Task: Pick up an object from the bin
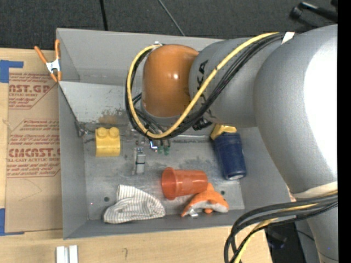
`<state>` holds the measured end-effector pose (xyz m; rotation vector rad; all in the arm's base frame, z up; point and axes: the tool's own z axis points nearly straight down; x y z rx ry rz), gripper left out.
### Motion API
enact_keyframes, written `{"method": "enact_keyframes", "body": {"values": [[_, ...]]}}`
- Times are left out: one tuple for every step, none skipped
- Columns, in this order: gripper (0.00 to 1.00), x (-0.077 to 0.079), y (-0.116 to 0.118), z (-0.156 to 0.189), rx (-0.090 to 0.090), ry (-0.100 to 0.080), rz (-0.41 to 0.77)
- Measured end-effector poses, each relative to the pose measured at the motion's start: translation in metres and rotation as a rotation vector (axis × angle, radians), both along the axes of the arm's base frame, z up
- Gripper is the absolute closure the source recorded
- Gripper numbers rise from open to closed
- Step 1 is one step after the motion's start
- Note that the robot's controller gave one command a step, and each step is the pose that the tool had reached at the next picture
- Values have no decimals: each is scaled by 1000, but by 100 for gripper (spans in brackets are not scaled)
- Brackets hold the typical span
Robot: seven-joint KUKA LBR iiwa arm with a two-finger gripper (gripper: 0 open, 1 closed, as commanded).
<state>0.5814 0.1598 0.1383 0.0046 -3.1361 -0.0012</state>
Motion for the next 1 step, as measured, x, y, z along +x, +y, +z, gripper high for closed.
{"method": "enact_keyframes", "body": {"values": [[0, 1, -1, 5, 1, -6, -1]]}}
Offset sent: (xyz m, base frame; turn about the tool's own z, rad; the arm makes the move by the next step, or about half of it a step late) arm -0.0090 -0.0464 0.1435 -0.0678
